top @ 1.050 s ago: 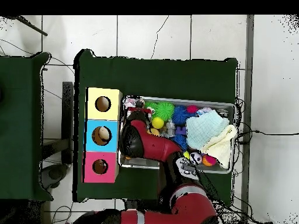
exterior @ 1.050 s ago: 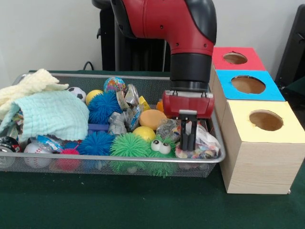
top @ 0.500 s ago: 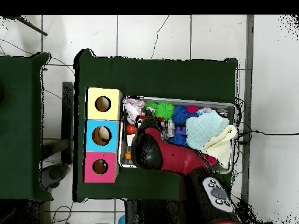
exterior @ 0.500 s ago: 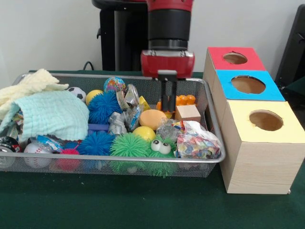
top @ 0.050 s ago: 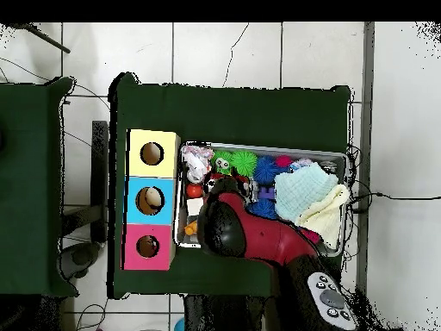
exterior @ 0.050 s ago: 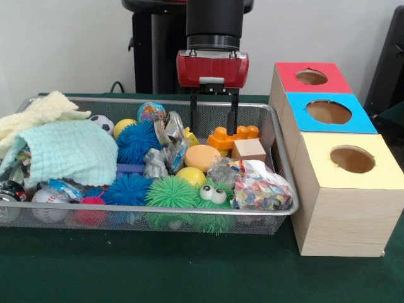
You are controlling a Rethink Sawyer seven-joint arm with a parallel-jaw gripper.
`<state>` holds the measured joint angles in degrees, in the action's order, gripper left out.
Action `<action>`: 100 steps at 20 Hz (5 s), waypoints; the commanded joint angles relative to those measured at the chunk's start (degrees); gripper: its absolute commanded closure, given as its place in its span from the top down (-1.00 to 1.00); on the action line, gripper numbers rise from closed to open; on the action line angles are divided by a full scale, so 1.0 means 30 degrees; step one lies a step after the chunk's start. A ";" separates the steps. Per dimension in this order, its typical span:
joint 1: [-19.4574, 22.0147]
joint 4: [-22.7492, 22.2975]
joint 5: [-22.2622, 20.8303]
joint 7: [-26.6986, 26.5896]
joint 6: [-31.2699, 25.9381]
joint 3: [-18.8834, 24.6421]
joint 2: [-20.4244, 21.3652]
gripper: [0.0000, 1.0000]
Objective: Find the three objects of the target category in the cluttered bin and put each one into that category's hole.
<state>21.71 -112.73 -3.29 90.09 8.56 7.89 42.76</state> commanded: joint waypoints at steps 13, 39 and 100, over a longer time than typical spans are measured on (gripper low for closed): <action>-0.0433 -0.0202 -0.0537 0.3948 0.0784 0.2285 -0.1620 1.00; -0.1741 0.2109 -0.0391 0.3516 0.5573 0.0670 -0.5996 1.00; -0.1360 0.3640 -0.2248 0.2814 0.6156 -0.0005 -0.2933 1.00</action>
<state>17.83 -105.11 -8.12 90.09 24.44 8.51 34.95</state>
